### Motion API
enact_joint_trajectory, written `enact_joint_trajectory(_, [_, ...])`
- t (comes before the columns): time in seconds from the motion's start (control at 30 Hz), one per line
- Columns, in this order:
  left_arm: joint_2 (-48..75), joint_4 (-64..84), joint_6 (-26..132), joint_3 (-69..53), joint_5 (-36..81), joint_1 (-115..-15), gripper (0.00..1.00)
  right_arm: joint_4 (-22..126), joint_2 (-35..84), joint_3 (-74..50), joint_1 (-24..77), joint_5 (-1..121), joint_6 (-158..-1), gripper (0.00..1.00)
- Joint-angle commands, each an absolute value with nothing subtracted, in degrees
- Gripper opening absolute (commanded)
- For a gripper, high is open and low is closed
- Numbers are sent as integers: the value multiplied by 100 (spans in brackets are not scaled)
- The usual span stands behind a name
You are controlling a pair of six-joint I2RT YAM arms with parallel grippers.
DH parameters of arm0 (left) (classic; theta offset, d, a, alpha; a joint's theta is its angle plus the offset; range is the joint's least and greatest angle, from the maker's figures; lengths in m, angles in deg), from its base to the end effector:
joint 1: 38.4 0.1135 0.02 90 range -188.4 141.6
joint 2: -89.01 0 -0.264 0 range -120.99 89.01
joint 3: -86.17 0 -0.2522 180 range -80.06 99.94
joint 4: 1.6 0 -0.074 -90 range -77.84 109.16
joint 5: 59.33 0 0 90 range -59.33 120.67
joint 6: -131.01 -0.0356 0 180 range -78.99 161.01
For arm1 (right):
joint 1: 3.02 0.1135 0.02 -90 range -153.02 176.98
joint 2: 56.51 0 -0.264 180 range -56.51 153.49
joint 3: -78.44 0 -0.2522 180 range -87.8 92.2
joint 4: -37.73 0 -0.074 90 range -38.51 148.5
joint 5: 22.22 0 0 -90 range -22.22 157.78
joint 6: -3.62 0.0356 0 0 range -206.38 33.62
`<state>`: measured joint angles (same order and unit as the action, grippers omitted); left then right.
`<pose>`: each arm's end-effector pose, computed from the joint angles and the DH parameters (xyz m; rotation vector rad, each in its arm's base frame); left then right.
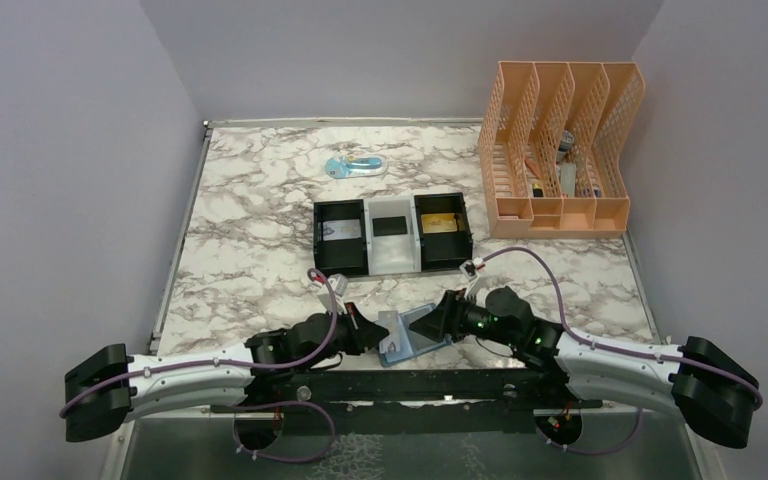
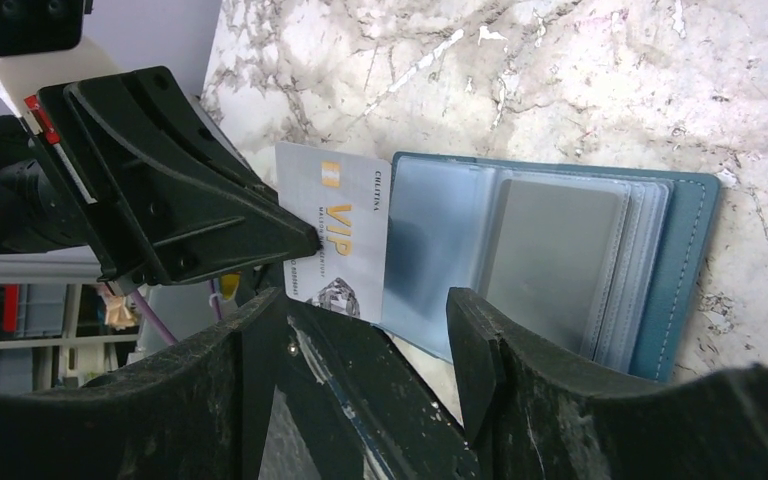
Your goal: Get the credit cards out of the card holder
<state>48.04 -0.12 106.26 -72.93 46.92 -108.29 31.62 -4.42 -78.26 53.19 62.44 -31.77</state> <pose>0.0637 -0.1451 0.1603 -0.1216 2.1576 -1.2353 0.0972 0.1513 0.1581 -0.1002 2.2254 1.2796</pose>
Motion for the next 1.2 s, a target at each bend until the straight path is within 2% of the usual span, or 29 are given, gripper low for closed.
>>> enact_joint_trajectory(0.0, [4514, -349, 10413, -7040, 4445, -10854, 0, 2894, -498, -7902, 5339, 6163, -3167, 61])
enact_joint_trajectory(0.3, [4640, -376, 10400, -7036, 4420, -10858, 0, 2945, -453, -7891, 5338, 6211, -3227, 62])
enact_joint_trajectory(0.5, [4712, -563, 10273, -7076, 4307, -10855, 0, 2293, -535, -8120, 5340, 5892, -3470, 66])
enact_joint_trajectory(0.67, [4521, -898, 9881, -6989, 3704, -10579, 0, 1973, -685, -8351, 5336, 5794, -3612, 70])
enact_joint_trajectory(0.9, [4516, -1828, 10073, -7434, 2222, -9344, 0, 2209, -1347, -8562, 5335, 6251, -3549, 70])
enact_joint_trajectory(1.03, [4578, -2157, 10015, -7495, 1872, -9287, 0, 3180, -1718, -8436, 5336, 6781, -3548, 70])
enact_joint_trajectory(1.17, [4655, -2475, 10072, -7628, 1662, -9172, 0, 3158, -2045, -8466, 5272, 6400, -3686, 70])
